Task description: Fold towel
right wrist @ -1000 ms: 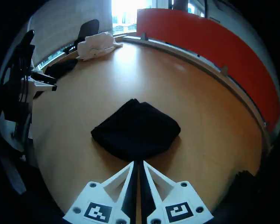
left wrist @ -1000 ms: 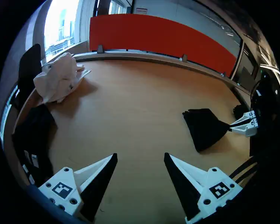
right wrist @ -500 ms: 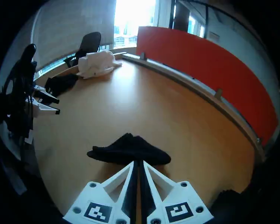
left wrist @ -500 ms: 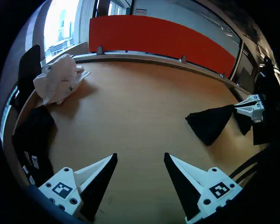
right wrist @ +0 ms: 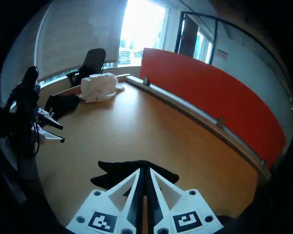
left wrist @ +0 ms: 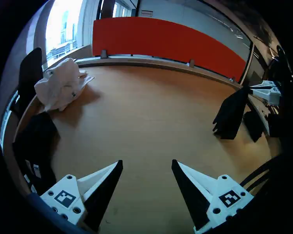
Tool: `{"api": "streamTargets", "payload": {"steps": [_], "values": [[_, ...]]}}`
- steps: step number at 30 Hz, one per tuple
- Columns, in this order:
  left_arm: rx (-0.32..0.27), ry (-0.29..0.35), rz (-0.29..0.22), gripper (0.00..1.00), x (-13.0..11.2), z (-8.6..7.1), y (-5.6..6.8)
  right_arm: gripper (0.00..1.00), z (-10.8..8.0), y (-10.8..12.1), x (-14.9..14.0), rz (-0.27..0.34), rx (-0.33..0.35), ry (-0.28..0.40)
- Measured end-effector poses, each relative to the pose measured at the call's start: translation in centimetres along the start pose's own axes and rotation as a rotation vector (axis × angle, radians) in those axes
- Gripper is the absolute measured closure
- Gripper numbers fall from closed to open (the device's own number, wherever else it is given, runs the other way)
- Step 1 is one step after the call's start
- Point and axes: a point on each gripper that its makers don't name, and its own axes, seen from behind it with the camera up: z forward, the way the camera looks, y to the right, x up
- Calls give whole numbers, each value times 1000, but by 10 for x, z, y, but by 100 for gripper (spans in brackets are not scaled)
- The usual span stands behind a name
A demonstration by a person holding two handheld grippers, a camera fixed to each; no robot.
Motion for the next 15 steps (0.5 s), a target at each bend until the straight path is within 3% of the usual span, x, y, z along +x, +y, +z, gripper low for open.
{"api": "streamTargets", "payload": {"steps": [15], "values": [[-11,3,6,7,3,3,7,96,-10,8,21,7,-16,33]]}}
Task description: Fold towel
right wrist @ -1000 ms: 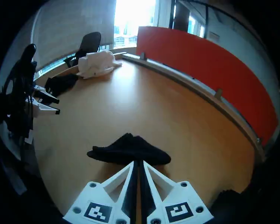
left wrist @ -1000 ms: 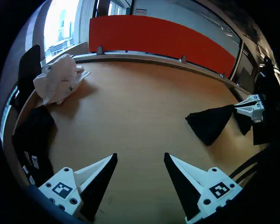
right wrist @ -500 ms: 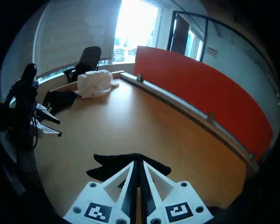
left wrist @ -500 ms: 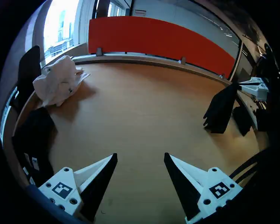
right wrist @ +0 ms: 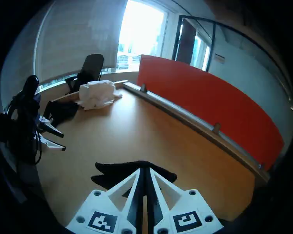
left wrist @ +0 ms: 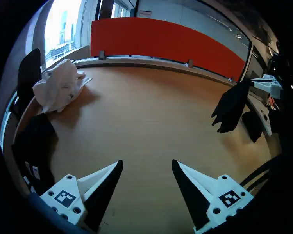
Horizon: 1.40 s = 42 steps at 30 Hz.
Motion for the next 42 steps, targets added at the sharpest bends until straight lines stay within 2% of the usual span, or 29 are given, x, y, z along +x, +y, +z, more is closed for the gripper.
{"api": "streamTargets", "payload": {"steps": [6,12,30,42], "values": [[-5,1,2,7,2,1,2,96,-3,4,1,-2,-5,-4],[-13,0,4,7,3,2,6,96,-10,17,0,30,-16,-8],[-18,-5,26,7,7,5,11,96,-44,93,-26,94,-123,-41],[-18,-10,35,7,9,7,13,96,-62,145,-40,113,-194,-65]]}}
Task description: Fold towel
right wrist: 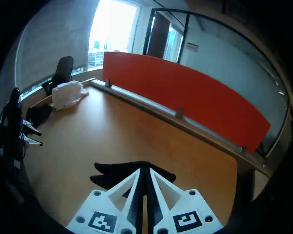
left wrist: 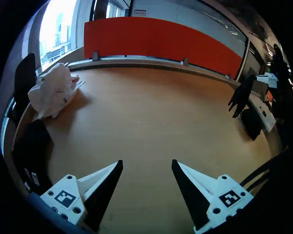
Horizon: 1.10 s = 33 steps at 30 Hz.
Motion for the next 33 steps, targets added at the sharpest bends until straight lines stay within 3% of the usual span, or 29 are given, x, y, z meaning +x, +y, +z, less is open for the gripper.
{"api": "streamTargets", "payload": {"steps": [15,33], "values": [[4,-9,11,8,3,4,0,96,-12,80,-12,16,-106,-36],[2,-13,24,7,7,7,5,96,-21,141,-39,39,-182,-97]]}}
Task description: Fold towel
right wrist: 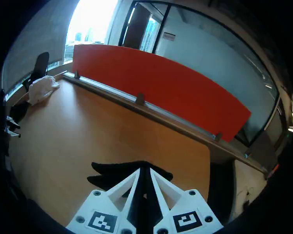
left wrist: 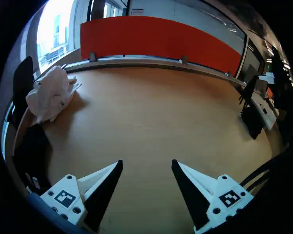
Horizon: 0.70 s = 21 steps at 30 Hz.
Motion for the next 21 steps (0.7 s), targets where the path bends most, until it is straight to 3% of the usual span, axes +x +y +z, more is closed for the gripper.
{"api": "streamTargets", "payload": {"steps": [12,21], "values": [[3,-6,5,7,-3,-1,1,96,4,25,-13,16,-34,-33],[2,-6,3,7,-3,0,2,96,3,29,-23,17,-42,-51]]}}
